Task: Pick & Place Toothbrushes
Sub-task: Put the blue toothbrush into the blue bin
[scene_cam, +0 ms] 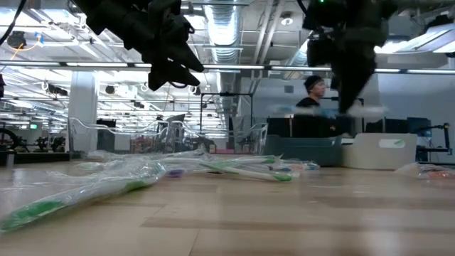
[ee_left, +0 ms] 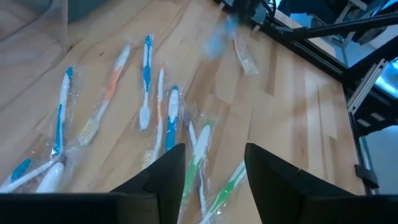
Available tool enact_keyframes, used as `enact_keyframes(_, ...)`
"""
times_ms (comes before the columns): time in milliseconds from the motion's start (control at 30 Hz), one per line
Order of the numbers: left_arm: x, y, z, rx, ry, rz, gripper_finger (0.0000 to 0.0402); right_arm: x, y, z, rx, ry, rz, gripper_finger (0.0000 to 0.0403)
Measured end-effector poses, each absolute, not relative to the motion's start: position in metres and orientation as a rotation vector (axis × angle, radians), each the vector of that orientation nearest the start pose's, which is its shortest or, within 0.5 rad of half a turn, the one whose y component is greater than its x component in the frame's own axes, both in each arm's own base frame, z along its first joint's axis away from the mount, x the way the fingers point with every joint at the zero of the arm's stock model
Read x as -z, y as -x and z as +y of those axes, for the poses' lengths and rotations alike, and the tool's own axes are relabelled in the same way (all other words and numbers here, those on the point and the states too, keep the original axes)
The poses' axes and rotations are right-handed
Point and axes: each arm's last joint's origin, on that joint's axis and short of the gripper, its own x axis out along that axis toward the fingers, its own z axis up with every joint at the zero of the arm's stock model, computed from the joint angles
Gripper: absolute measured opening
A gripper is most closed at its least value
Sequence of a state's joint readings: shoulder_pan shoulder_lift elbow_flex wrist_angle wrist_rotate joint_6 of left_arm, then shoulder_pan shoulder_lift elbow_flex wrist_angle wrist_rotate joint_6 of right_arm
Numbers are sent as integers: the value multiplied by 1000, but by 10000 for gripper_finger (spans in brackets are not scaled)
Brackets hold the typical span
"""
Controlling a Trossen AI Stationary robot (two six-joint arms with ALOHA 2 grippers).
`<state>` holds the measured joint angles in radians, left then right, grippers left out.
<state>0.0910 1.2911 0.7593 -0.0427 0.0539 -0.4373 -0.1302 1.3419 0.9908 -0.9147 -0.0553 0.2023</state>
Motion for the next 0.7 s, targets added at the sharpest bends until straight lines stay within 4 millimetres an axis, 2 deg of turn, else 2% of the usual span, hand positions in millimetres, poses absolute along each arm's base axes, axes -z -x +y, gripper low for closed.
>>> enact_keyframes(133, -233, -269, 23, -164, 444, 544, 159, -271, -239, -57, 320, -317, 1183, 5)
enact_keyframes(267, -237, -272, 24, -171, 437, 500, 159, -287, -234, -94, 427, -353, 1117, 5)
enact_keyframes(500, -244, -275, 26, -184, 438, 412, 159, -291, -194, -172, 653, -388, 1035, 5)
enact_keyframes(600, -244, -275, 30, -210, 439, 404, 159, -286, -181, -200, 668, -294, 1053, 5)
enact_keyframes(700, -244, -274, 38, -251, 484, 389, 159, -271, -176, -223, 621, -241, 1111, 5)
